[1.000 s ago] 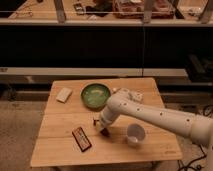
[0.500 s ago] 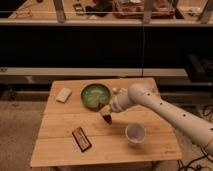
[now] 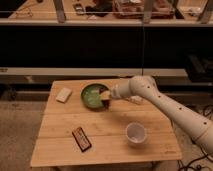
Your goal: Place the pepper in the ceramic bowl
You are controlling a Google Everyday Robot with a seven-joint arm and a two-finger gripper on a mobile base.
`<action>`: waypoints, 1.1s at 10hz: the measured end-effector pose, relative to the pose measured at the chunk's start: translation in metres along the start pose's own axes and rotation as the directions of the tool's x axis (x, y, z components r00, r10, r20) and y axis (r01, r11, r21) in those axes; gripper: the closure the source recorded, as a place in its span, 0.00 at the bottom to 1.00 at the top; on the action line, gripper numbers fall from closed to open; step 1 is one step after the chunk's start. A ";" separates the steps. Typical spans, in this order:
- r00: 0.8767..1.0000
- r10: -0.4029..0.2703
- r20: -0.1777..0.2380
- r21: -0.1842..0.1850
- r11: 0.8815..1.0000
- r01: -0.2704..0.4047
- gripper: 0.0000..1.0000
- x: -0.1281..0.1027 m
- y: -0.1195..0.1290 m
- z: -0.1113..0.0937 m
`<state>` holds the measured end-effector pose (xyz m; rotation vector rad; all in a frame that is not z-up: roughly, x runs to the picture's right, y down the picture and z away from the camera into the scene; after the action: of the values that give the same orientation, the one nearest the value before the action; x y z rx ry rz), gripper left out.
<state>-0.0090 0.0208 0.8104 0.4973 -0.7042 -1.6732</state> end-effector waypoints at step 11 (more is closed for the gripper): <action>0.997 0.052 0.061 -0.022 0.998 -0.050 0.88 0.050 0.033 0.093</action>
<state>-0.0583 -0.0154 0.9031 0.4117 -0.7383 -1.6520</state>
